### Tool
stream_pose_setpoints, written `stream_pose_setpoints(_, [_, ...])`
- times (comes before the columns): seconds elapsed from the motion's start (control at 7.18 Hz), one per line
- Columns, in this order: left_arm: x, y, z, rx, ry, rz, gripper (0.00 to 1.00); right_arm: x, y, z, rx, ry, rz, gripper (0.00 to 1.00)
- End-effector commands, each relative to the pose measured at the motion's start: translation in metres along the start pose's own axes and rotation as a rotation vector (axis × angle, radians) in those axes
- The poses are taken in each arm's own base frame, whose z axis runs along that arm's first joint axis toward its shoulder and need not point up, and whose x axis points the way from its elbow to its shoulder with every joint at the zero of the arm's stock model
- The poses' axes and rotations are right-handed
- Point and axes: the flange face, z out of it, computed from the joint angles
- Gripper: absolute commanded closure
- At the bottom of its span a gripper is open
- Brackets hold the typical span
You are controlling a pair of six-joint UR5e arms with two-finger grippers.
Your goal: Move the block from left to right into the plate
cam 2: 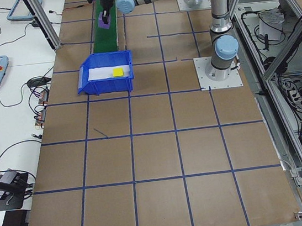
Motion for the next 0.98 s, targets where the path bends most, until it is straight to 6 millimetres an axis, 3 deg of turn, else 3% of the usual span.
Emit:
stream_pose_setpoints(0.0, [-0.012,-0.009,0.027,-0.03,-0.073,-0.002,0.44,0.001,0.0,0.0,0.0,0.0,0.002,0.0])
stream_pose_setpoints(0.7, [-0.024,-0.034,0.06,-0.023,-0.095,-0.007,0.44,0.001,0.0,0.0,0.0,0.0,0.002,0.0])
stream_pose_setpoints(0.84, [-0.025,-0.033,0.065,-0.031,-0.096,-0.01,0.39,0.001,0.0,0.0,0.0,0.0,0.002,0.0])
